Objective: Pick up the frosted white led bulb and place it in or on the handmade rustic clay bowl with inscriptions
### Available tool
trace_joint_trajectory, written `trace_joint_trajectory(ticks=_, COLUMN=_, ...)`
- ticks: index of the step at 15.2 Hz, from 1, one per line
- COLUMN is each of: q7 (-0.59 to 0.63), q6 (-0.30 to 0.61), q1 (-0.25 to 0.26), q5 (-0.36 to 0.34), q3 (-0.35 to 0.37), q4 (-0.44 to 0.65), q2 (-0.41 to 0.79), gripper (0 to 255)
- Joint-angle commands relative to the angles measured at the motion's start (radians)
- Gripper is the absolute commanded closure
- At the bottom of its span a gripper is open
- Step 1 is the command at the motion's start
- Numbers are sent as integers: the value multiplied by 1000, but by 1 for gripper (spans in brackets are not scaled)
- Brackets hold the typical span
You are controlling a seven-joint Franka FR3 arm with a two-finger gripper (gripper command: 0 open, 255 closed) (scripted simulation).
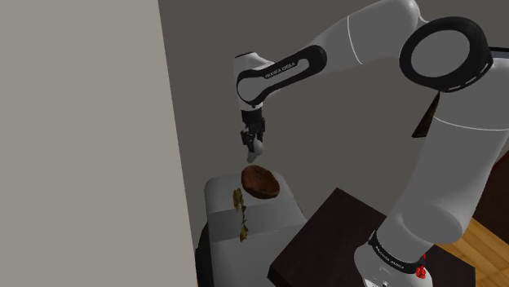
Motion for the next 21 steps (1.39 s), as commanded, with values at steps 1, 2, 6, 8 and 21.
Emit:
trace_joint_trajectory(ticks=1, q7=-53, q6=-2, q1=-32, q5=-1, q3=-21, q4=-41, q2=-47, gripper=255)
trace_joint_trajectory(ticks=2, q7=-52, q6=10, q1=-31, q5=-3, q3=-21, q4=-47, q2=-42, gripper=255)
trace_joint_trajectory(ticks=6, q7=-46, q6=59, q1=-31, q5=-7, q3=-23, q4=-71, q2=-16, gripper=255)
trace_joint_trajectory(ticks=8, q7=-42, q6=83, q1=-31, q5=-10, q3=-23, q4=-81, q2=-2, gripper=255)
trace_joint_trajectory(ticks=21, q7=-19, q6=235, q1=-28, q5=-32, q3=-29, q4=-129, q2=104, gripper=255)
